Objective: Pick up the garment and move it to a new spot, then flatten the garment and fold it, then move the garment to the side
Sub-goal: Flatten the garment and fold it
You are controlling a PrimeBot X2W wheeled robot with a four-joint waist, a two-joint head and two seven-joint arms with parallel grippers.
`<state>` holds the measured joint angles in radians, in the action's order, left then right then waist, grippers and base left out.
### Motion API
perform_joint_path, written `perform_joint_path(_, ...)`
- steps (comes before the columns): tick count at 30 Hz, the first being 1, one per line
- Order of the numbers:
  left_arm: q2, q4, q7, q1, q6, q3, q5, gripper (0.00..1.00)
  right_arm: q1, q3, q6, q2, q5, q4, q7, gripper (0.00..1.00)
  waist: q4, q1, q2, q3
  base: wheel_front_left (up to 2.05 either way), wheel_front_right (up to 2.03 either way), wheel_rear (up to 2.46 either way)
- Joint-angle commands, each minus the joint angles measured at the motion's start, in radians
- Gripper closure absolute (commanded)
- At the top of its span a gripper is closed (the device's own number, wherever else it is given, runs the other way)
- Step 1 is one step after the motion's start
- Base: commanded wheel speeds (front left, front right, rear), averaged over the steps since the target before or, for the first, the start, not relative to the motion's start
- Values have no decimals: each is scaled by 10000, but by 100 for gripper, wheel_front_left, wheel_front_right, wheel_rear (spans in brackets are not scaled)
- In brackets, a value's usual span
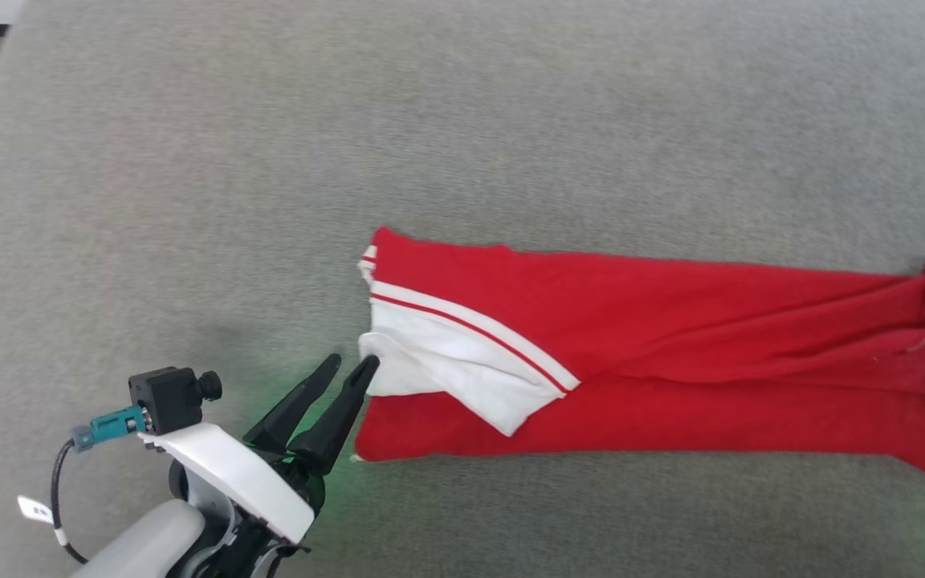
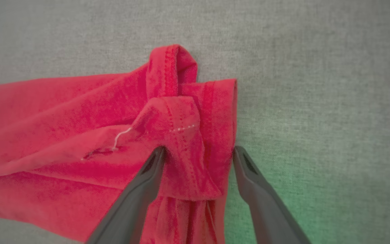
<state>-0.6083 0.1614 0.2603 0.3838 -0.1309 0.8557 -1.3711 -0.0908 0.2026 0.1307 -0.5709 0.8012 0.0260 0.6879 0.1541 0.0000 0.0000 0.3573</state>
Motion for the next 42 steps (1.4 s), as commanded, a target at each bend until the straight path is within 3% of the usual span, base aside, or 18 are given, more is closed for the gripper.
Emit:
perform_joint_path(1, 143, 82, 55, -147, 10, -210, 105, 0, 47, 103, -1, 86, 84, 135, 86, 0, 215, 0, 0, -139, 0, 0, 0)
perform_joint_path(7, 1280, 662, 56, -956, 10, -2036, 1449, 0, 6, 318, -1, 333, 195, 1025, 762, 0, 690, 0, 0, -355, 0, 0, 0)
perform_joint_path(13, 2268, 1089, 56, -1703, 10, -3701, 4105, 0, -184, 278, 2, 505, 92, 1491, 1079, 0, 943, 0, 0, -460, 0, 0, 0)
perform_joint_path(19, 2913, 1251, 57, -2170, 10, -4931, 6691, 0, -529, 68, 13, 728, -26, 1800, 1280, 0, 995, 0, 0, -449, 0, 0, 0)
perform_joint_path(27, 3764, 524, 59, -2580, 10, -6690, 10124, 0, -635, -22, 24, 958, -144, 2053, 1460, 0, 996, 0, 0, -405, 0, 0, 0)
perform_joint_path(33, 4363, -298, 60, -2805, 10, -7428, 11249, 0, -626, -107, 24, 1080, -232, 2208, 1733, 0, 979, 0, 0, -361, 0, 0, 0)
perform_joint_path(34, 4399, -375, 58, -2845, 10, -7469, 11351, 0, -628, -160, 24, 1108, -242, 2237, 1848, 17, 975, 0, 0, -352, 0, 0, 0)
perform_joint_path(35, 4399, -375, 58, -2845, 10, -7469, 11351, 0, -628, -160, 24, 1108, -242, 2237, 1848, 17, 975, 0, 0, -352, 0, 0, 0)
perform_joint_path(36, 4417, -423, 58, -2883, 10, -7456, 11441, 0, -618, -213, 24, 1129, -248, 2233, 1949, 59, 975, 0, 0, -341, 0, 0, 0)
perform_joint_path(37, 4436, -492, 60, -2882, 10, -7439, 11526, 0, -620, -238, 24, 1150, -251, 2225, 2011, 85, 977, 0, 0, -330, 0, 0, 0)
perform_joint_path(38, 4458, -526, 58, -2870, 10, -7447, 11574, 0, -624, -237, 24, 1176, -241, 2216, 2079, 100, 975, 0, 0, -322, 0, 0, 0)
perform_joint_path(42, 4464, -596, 60, -2825, 10, -7445, 11724, 0, -660, -115, 16, 1059, -331, 2128, 2147, 100, 944, 0, 0, -303, 0, 0, 0)
